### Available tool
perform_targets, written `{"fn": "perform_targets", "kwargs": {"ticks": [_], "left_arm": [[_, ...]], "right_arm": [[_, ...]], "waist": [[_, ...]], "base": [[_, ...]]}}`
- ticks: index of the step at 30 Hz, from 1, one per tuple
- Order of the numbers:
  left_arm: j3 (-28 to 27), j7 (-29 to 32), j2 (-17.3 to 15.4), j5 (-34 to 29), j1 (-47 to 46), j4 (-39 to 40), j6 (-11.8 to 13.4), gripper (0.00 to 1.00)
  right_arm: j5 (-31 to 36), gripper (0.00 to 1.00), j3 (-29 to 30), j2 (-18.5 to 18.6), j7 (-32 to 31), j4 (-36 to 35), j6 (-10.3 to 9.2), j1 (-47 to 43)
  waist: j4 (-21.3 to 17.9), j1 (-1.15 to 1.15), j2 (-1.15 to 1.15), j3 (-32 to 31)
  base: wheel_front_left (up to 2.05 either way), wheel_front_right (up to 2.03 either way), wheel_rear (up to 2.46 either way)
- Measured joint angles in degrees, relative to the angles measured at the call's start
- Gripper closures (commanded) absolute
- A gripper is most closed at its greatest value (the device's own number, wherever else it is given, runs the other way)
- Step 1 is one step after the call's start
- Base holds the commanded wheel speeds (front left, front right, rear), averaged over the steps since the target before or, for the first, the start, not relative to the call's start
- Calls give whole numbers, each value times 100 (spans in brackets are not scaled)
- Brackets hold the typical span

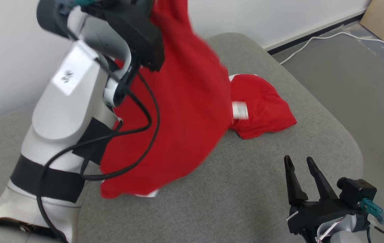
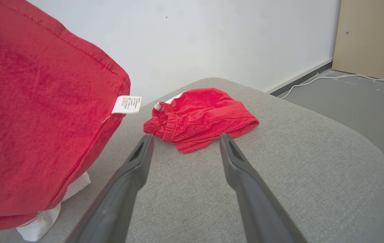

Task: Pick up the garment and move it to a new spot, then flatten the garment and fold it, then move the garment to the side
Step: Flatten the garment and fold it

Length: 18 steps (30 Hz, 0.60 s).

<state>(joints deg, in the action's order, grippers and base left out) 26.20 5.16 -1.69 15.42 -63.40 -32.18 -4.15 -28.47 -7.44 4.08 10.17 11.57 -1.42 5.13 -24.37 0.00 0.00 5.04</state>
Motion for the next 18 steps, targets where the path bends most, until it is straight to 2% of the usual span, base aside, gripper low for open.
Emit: {"fn": "perform_targets", "kwargs": {"ticks": [5, 12, 18], "left_arm": [[232, -575, -3, 479, -157, 257, -24, 100], [45, -728, -36, 332, 513, -563, 363, 100], [-203, -799, -738, 320, 1338, -803, 643, 100]], "right_arm": [[0, 0, 44, 41, 3, 4, 0, -26], [-3, 0, 149, 104, 51, -66, 0, -208], [-5, 0, 181, 130, 53, -156, -3, -245]], "waist": [[131, 0, 0, -70], [524, 0, 0, -119], [912, 0, 0, -115]], "base": [[0, 0, 0], [0, 0, 0], [0, 0, 0]]}}
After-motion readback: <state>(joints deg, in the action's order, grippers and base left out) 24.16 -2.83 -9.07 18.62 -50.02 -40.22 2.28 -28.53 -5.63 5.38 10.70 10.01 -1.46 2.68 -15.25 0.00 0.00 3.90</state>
